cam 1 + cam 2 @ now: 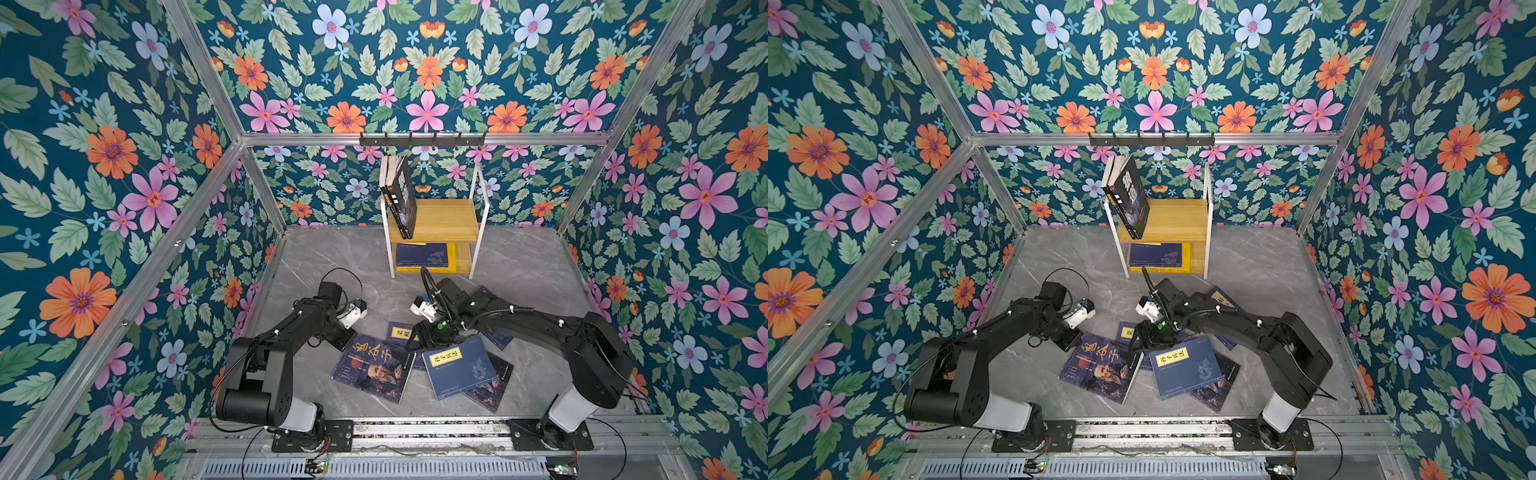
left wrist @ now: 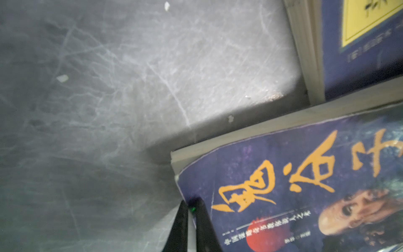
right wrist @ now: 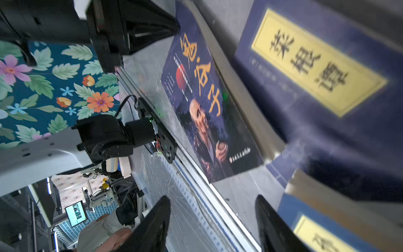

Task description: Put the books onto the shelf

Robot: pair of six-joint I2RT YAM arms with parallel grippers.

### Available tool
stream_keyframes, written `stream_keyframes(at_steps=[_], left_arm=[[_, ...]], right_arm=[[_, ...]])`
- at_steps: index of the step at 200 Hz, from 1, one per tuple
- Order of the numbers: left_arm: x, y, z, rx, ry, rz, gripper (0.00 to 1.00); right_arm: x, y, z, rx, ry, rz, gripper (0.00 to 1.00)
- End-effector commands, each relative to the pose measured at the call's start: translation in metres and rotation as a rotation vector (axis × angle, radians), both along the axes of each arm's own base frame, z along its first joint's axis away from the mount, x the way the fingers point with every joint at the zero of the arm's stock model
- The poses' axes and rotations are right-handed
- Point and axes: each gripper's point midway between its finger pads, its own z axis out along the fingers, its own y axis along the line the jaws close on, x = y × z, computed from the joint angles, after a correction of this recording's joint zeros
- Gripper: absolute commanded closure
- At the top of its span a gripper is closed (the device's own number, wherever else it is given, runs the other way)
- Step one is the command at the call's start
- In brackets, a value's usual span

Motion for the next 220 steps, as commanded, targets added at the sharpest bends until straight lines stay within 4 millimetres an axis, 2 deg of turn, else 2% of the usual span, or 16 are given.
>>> stream_keyframes(at_steps=[1,68,86,99,102,115,162,186,220], left_arm=[[-0.005,0.001,0.0,0.001,0.021,0.003,0.9],[-0.001,0.0,0.001,0.005,0.008,0.008,0.91],[-0.004,0.003,-0.006,0.022,0.022,0.009,0.92],[-0.003,0.005,-0.003,0.03,0.016,0.005,0.92],[-0.001,0.005,-0.002,0.031,0.011,0.008,0.92],[0.001,0.004,0.001,0.025,0.0,0.019,0.92],[-0.012,0.007,-0.003,0.027,0.009,0.001,0.91],[-0.013,0.007,-0.002,0.026,0.006,-0.003,0.91],[-0.015,0.007,-0.002,0.026,0.007,-0.003,0.92]], right_arm=[[0.001,0.005,-0.002,0.015,0.012,-0.136,0.37],[-0.031,0.025,-0.038,-0.065,0.033,-0.182,0.34],[-0.034,0.024,-0.052,-0.111,0.045,-0.208,0.34],[-0.037,0.026,-0.054,-0.121,0.048,-0.216,0.34],[-0.038,0.024,-0.067,-0.151,0.061,-0.218,0.34],[-0.04,0.025,-0.076,-0.171,0.063,-0.227,0.34],[-0.034,0.028,-0.102,-0.176,0.065,-0.291,0.34],[-0.031,0.034,-0.106,-0.141,0.065,-0.307,0.34],[-0.025,0.039,-0.09,-0.103,0.015,-0.287,0.37]])
